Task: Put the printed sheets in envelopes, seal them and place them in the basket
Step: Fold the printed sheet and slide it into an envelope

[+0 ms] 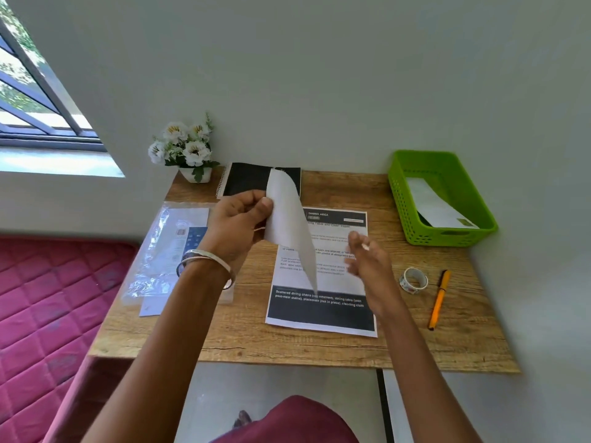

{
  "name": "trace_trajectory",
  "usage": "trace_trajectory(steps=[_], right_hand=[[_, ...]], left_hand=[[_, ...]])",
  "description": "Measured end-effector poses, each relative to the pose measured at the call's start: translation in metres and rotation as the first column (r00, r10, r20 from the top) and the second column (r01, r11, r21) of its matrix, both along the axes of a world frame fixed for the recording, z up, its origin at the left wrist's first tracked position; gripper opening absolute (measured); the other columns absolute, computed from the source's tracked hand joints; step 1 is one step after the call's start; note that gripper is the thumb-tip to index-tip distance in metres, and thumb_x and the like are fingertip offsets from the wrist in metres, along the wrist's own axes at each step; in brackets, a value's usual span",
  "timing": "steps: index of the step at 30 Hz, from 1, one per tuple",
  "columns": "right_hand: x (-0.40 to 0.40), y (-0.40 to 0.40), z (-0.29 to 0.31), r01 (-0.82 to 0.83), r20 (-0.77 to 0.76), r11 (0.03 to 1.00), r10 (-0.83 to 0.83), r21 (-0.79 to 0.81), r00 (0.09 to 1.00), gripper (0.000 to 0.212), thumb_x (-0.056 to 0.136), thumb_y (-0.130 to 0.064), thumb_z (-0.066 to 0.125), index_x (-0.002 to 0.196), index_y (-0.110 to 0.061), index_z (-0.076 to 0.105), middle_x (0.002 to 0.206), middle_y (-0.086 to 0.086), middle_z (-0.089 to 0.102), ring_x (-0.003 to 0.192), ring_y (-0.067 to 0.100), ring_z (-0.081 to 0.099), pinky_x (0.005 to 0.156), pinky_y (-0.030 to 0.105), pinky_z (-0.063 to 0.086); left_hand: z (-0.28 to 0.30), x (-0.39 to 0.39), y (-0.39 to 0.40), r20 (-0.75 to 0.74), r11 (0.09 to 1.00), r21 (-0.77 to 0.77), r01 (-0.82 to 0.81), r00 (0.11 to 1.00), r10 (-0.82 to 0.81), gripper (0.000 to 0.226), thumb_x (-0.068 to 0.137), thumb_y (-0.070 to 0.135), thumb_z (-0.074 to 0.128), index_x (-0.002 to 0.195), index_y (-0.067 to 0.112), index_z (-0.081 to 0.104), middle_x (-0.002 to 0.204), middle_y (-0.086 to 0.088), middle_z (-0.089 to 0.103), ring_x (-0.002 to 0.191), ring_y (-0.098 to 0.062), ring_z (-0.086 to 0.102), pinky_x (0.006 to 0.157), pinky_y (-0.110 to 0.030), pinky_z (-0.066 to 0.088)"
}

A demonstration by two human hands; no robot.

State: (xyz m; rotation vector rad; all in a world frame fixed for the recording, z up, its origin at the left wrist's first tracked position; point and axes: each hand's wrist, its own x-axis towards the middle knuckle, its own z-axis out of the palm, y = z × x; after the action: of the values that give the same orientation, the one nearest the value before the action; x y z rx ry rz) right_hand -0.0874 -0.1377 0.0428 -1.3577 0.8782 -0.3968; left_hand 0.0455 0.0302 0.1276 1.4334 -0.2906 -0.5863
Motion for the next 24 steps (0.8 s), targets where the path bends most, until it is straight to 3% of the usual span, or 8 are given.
trace_trajectory(steps=[4,6,9,12,15,17,20,24], right_hand=[[-0.003,0.011,-0.009,-0.143,0.01,0.874,0.157,0.464,0.988,0.063,0.072,-0.061,0.063,0.119,-0.019,0.055,0.114,0.016,0.065,0.098,0.034,0.067,0.077,0.047,0.057],[-0.001,0.013,-0.013,-0.155,0.056,0.785,0.152,0.6,0.987,0.062,0.073,-0.058,0.067,0.119,-0.018,0.055,0.116,0.019,0.065,0.099,0.036,0.067,0.078,0.049,0.056],[-0.001,0.009,-0.02,-0.101,0.063,0.784,0.078,0.613,0.995,0.058,0.073,-0.053,0.071,0.117,-0.016,0.06,0.113,0.017,0.065,0.101,0.034,0.065,0.076,0.045,0.055],[-0.007,-0.001,-0.023,-0.004,0.051,0.852,-0.027,0.524,0.998,0.034,0.072,-0.029,0.078,0.098,-0.013,0.065,0.103,0.014,0.067,0.089,0.029,0.063,0.057,0.031,0.049],[-0.015,-0.015,-0.026,0.146,0.015,0.913,-0.163,0.38,0.986,0.022,0.073,-0.012,0.077,0.092,-0.013,0.065,0.097,0.008,0.069,0.082,0.02,0.062,0.046,0.022,0.04],[-0.02,-0.022,-0.029,0.226,-0.041,0.948,-0.223,0.223,0.974,0.023,0.077,-0.009,0.076,0.097,-0.008,0.065,0.096,0.009,0.071,0.077,0.017,0.064,0.045,0.021,0.044],[-0.022,-0.026,-0.035,0.285,-0.095,0.958,-0.284,0.0,0.954,0.015,0.079,-0.006,0.074,0.085,-0.014,0.063,0.09,0.008,0.071,0.073,0.015,0.065,0.059,0.027,0.054],[-0.015,-0.027,-0.056,0.216,-0.222,0.911,-0.305,-0.352,0.926,0.014,0.078,-0.011,0.076,0.089,-0.008,0.069,0.088,0.009,0.072,0.077,0.022,0.068,0.071,0.034,0.055]], left_hand=[[-0.004,-0.001,-0.008,-0.233,0.97,-0.227,0.087,0.962,-0.141,0.023,0.095,0.014,0.045,0.111,0.003,0.058,0.092,-0.008,0.067,0.079,-0.017,0.066,0.062,-0.031,0.056],[-0.005,0.0,-0.009,-0.301,0.94,-0.326,0.1,0.932,-0.203,0.021,0.097,0.015,0.041,0.107,0.005,0.057,0.089,-0.007,0.068,0.079,-0.018,0.067,0.06,-0.032,0.056],[-0.007,0.004,-0.007,-0.372,0.908,-0.416,0.048,0.902,-0.218,0.021,0.098,0.014,0.038,0.103,0.007,0.057,0.082,-0.005,0.071,0.073,-0.015,0.068,0.055,-0.028,0.055],[-0.016,0.012,-0.002,-0.427,0.922,-0.385,-0.043,0.894,-0.136,0.019,0.098,0.014,0.041,0.105,0.007,0.057,0.087,-0.007,0.071,0.079,-0.018,0.07,0.059,-0.033,0.058],[-0.039,0.021,0.007,-0.31,0.992,-0.069,-0.11,0.947,0.083,0.015,0.097,0.015,0.045,0.091,0.01,0.057,0.097,-0.01,0.068,0.089,-0.023,0.067,0.067,-0.04,0.058],[-0.065,0.029,0.014,-0.151,0.968,0.206,-0.143,0.973,0.175,0.015,0.095,0.016,0.048,0.086,0.011,0.059,0.099,-0.014,0.064,0.094,-0.03,0.064,0.075,-0.045,0.056],[-0.103,0.037,0.021,0.017,0.864,0.497,-0.086,0.996,0.089,0.018,0.09,0.017,0.054,0.075,0.012,0.064,0.086,-0.019,0.066,0.085,-0.037,0.064,0.077,-0.05,0.056],[-0.132,0.035,0.016,0.234,0.684,0.719,-0.119,0.969,-0.077,0.028,0.09,0.017,0.056,0.063,0.012,0.061,0.066,-0.008,0.06,0.061,-0.02,0.054,0.059,-0.027,0.046]])
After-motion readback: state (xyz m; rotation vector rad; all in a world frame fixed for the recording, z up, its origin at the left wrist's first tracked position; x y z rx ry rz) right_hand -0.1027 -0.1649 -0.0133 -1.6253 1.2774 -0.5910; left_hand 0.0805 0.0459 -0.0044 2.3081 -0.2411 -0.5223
